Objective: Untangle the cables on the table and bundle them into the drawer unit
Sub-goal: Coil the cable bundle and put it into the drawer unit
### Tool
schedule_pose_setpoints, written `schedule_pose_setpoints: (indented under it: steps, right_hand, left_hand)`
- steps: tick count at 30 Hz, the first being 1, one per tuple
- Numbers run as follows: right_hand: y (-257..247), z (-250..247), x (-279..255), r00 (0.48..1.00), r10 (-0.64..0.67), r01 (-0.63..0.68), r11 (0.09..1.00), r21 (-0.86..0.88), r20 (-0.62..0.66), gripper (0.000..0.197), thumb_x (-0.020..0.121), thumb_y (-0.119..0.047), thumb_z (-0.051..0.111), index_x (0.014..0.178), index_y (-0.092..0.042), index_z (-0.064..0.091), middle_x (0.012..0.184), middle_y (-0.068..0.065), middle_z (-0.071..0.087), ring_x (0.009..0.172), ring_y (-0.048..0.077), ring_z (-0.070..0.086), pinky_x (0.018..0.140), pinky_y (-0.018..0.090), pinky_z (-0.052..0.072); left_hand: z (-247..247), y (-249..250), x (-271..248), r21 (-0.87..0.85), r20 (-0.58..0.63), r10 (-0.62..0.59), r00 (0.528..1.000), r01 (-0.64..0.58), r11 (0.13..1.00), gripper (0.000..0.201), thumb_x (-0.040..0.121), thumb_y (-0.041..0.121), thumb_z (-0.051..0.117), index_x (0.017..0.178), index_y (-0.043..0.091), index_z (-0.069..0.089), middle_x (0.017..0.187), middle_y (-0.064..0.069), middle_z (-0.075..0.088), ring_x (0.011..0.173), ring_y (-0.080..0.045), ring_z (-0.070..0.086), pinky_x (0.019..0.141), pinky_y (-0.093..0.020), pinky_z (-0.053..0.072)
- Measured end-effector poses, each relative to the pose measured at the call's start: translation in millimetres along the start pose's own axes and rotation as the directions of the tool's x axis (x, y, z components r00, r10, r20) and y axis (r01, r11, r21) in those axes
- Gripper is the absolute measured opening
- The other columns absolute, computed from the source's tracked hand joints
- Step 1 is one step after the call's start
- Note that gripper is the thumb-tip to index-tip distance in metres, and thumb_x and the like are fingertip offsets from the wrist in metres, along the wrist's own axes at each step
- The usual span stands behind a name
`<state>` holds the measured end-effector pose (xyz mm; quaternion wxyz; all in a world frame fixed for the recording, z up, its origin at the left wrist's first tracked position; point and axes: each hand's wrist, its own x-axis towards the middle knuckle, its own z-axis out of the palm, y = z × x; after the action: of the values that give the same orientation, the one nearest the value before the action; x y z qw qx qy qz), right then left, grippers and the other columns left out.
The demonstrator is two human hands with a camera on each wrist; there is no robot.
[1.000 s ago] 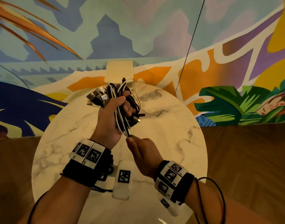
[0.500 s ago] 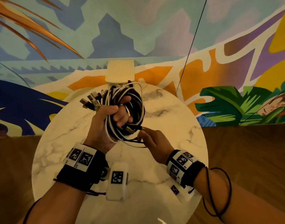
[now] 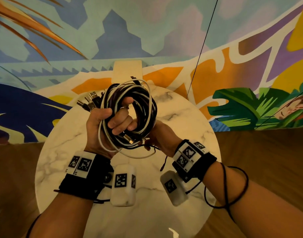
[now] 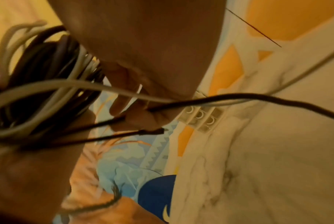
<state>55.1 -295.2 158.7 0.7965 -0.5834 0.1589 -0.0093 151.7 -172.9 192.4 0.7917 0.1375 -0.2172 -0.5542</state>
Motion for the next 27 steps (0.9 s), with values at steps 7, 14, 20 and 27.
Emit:
schedule_pose_setpoints:
  steps: [7,14,20,27]
  right_hand:
    - [-3.5,-6.7,7.8,0.991,0.078,-0.124,0.852,0.509,0.112,0.04,0.096,-0.027,0.029,0.11,-0.004,0.059,0.102,0.011,0.065,0.096,0.026,0.06,0.089,0.04,0.044]
    - [-18.6,-13.4,4.0,1.0,-0.002,0.003,0.91,0.414,-0.004,0.033,0.098,-0.027,0.034,0.1,-0.007,0.06,0.086,0.007,0.062,0.075,0.017,0.06,0.074,0.031,0.047]
    - [3.9,-11.6,-2.1,0.989,0.124,-0.113,0.987,0.115,-0.085,0.036,0.1,-0.016,0.027,0.094,-0.007,0.061,0.092,0.019,0.064,0.077,0.028,0.062,0.075,0.037,0.05]
    - [21.5,8.1,-18.9,0.978,0.11,-0.074,0.977,-0.199,0.175,0.044,0.092,-0.046,0.041,0.075,-0.012,0.063,0.062,0.005,0.054,0.051,0.015,0.049,0.053,0.022,0.042]
  left_hand:
    - [-2.3,-5.5,-2.2,0.048,0.001,-0.014,1.0,0.014,0.999,0.039,0.081,0.011,0.053,0.115,-0.006,0.048,0.053,0.002,0.033,0.046,-0.011,0.032,0.063,-0.029,0.041]
    - [-7.5,-9.4,-3.0,0.059,0.037,-0.076,0.996,0.074,0.996,0.039,0.081,0.011,0.054,0.115,-0.007,0.051,0.053,0.002,0.034,0.046,-0.011,0.033,0.063,-0.029,0.038]
    - [-6.3,-9.6,4.9,0.327,-0.218,0.112,0.97,-0.035,0.944,0.041,0.071,0.019,0.065,0.108,0.001,0.059,0.05,0.006,0.038,0.044,-0.009,0.036,0.061,-0.026,0.044]
    - [-12.0,-8.8,16.2,0.623,-0.535,0.463,0.706,-0.041,0.781,0.023,0.09,0.005,0.043,0.104,0.001,0.061,0.052,0.003,0.04,0.048,-0.012,0.037,0.06,-0.026,0.04]
